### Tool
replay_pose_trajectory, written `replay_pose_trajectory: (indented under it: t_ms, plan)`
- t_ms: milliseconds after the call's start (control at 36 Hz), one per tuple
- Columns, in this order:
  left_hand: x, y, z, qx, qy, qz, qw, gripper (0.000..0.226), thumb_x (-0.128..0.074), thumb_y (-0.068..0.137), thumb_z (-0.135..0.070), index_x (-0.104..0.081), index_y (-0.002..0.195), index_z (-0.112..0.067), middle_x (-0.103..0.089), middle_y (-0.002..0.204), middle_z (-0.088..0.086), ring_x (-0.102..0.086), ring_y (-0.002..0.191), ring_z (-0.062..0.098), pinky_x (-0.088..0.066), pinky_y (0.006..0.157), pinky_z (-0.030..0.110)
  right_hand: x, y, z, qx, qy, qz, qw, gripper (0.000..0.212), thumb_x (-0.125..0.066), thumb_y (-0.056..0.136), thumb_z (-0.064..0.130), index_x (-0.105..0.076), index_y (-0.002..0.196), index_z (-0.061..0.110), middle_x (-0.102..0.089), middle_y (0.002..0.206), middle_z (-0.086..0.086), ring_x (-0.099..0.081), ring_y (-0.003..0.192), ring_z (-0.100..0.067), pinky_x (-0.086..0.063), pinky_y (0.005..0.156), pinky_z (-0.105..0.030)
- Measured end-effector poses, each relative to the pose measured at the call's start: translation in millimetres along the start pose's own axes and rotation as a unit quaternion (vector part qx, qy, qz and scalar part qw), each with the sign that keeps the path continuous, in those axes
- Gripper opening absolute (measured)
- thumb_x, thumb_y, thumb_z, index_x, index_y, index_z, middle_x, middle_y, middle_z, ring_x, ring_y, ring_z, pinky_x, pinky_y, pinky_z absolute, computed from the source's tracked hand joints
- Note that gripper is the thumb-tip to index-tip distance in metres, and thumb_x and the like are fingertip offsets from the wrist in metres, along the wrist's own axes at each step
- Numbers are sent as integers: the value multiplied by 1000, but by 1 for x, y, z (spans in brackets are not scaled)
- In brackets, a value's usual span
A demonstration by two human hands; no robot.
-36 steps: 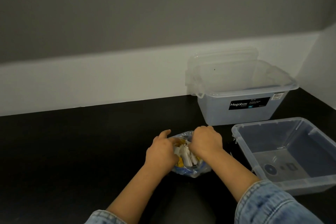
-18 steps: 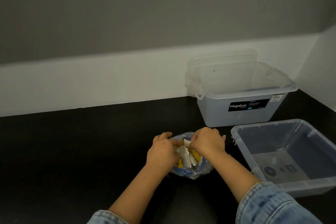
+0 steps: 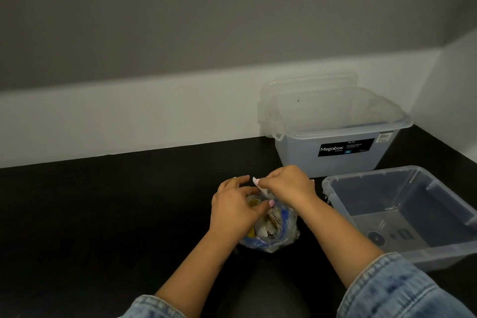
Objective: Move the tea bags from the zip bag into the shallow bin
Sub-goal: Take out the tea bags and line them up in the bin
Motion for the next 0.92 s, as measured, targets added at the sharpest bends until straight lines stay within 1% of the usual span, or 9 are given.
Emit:
replay_pose_trajectory:
  t_ms: [83, 194, 278, 417, 500, 639, 750, 806, 917]
  plan:
    - [4, 0, 2, 4, -33, -33, 999, 44, -63, 74, -63, -67, 108, -35, -50, 134, -17, -35, 128, 6, -34, 108, 38, -3, 0, 0, -3, 46, 15, 999, 29, -64, 83, 48, -66, 64, 27, -68, 62, 3, -63, 77, -12, -38, 104, -50]
    - [6, 1, 6, 11, -52, -46, 997, 36, -60, 78, -60, -69, 101, -34, -54, 128, -18, -40, 124, 4, -36, 105, 36, -5, -5, 4, 5, 102, 46, 994, 27, -59, 87, 45, -71, 72, 25, -72, 74, 1, -65, 84, -16, -46, 95, -46]
    - [6, 1, 9, 19, -72, -44, 996, 30, -58, 84, -52, -69, 101, -30, -55, 128, -14, -42, 124, 6, -37, 105, 38, -8, -9, 5, 8, 133, 73, 988, 17, -65, 86, 32, -70, 72, 24, -71, 83, -3, -65, 88, -19, -50, 91, -42]
    - [10, -2, 13, 33, -113, -35, 992, 30, -55, 89, -42, -65, 113, -29, -58, 124, -10, -48, 117, 8, -42, 100, 35, -14, -11, 5, 39, 133, 98, 985, 7, -70, 83, 20, -74, 81, 26, -71, 86, 6, -64, 85, -8, -53, 85, -31]
    - [13, -2, 21, 51, -132, -31, 989, 27, -57, 87, -38, -66, 111, -28, -59, 120, -9, -53, 110, 7, -47, 95, 35, -18, -12, 4, 66, 116, 84, 987, 12, -72, 82, 20, -71, 77, 31, -70, 83, 11, -64, 85, -6, -53, 88, -35]
    - [21, 0, 33, 70, -133, -45, 988, 25, -61, 87, -30, -66, 111, -25, -59, 118, -8, -54, 106, 6, -48, 93, 31, -24, -11, -2, 99, -62, 10, 993, 16, -71, 81, 30, -59, 72, 35, -62, 78, 16, -58, 85, -3, -41, 98, -39]
    - [25, 2, 39, 75, -126, -38, 989, 28, -60, 89, -29, -63, 116, -22, -58, 121, -6, -54, 109, 7, -47, 95, 30, -42, -14, 0, 117, -198, 51, 972, 5, -65, 86, 32, -67, 88, 35, -64, 94, 13, -56, 96, -9, -33, 97, -36]
    - [26, 2, 39, 70, -121, -33, 990, 29, -58, 91, -28, -63, 118, -20, -58, 123, -4, -53, 109, 7, -44, 92, 24, -53, -13, 1, 122, -283, 51, 950, 18, -60, 88, 40, -68, 102, 33, -63, 100, 7, -54, 103, -15, -33, 95, -35]
    - [27, 1, 41, 76, -113, -34, 990, 31, -57, 92, -27, -60, 121, -19, -56, 126, -3, -53, 111, 8, -43, 92, 24, -68, -9, 1, 115, -364, -6, 924, 39, -51, 88, 55, -64, 106, 23, -60, 101, -1, -52, 102, -19, -35, 91, -34]
Point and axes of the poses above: each hand's wrist, its own y-axis towards the middle knuckle, its own x-axis out of the back of the hand, z = x × y, the point moved 6 cm from there along y, towards the middle knuckle
